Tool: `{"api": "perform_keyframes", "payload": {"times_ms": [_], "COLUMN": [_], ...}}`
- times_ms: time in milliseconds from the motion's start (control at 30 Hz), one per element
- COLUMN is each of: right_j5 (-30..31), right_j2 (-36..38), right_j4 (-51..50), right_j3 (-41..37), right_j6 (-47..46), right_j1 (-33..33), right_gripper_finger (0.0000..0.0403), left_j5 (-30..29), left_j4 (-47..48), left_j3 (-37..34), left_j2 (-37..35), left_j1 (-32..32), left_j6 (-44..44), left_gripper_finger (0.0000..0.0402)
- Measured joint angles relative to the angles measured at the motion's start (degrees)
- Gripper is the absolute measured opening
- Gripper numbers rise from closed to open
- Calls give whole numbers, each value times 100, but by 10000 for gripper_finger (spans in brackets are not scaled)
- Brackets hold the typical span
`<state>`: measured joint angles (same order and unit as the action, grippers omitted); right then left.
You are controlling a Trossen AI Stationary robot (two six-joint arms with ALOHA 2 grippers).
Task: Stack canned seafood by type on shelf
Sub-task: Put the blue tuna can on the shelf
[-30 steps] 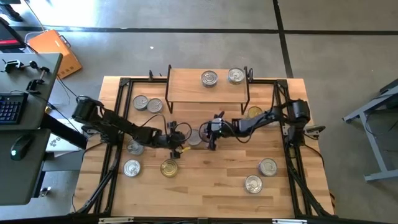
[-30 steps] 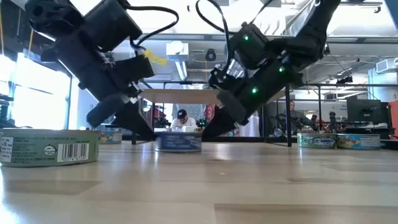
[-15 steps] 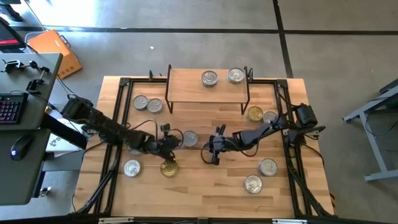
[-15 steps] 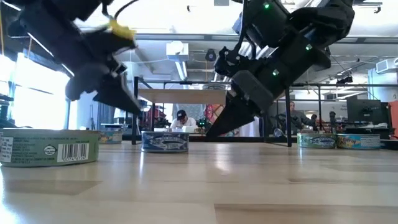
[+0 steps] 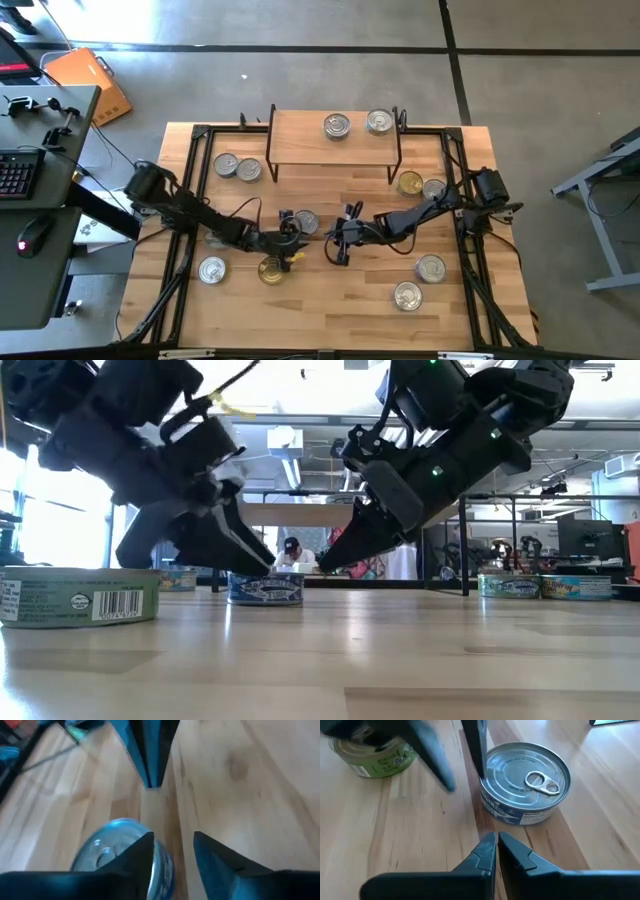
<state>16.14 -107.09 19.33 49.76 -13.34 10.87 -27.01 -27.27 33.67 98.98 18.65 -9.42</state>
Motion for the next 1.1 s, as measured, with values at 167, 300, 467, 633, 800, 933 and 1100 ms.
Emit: {"api": "perform_keyframes", "payload": {"times_ms": [167,300,467,633,800,933,1100], "right_j5": [2,2,22,23,24,24,24], "right_j2": [0,0,0,0,0,0,0], "right_j4": [46,61,128,136,153,153,197], "right_j3": [0,0,0,0,0,0,0], "right_j6": [-15,-15,-15,-59,-16,-15,-13], "right_j1": [0,-1,-7,-7,-11,-11,-11], "right_gripper_finger": [12,12,12,12,12,12,12], "left_j5": [-313,-449,-461,-574,-554,-514,380], "left_j4": [-81,-74,-63,286,1071,1260,1124], "left_j3": [27,27,25,-26,-42,-37,-26], "left_j2": [292,336,339,-114,-1049,-1455,-1301], "left_j1": [-20,-10,-17,121,256,233,-87], "left_j6": [-2,-17,-133,137,166,94,-398], "left_gripper_finger": [158,136,99,91,94,95,95]}}
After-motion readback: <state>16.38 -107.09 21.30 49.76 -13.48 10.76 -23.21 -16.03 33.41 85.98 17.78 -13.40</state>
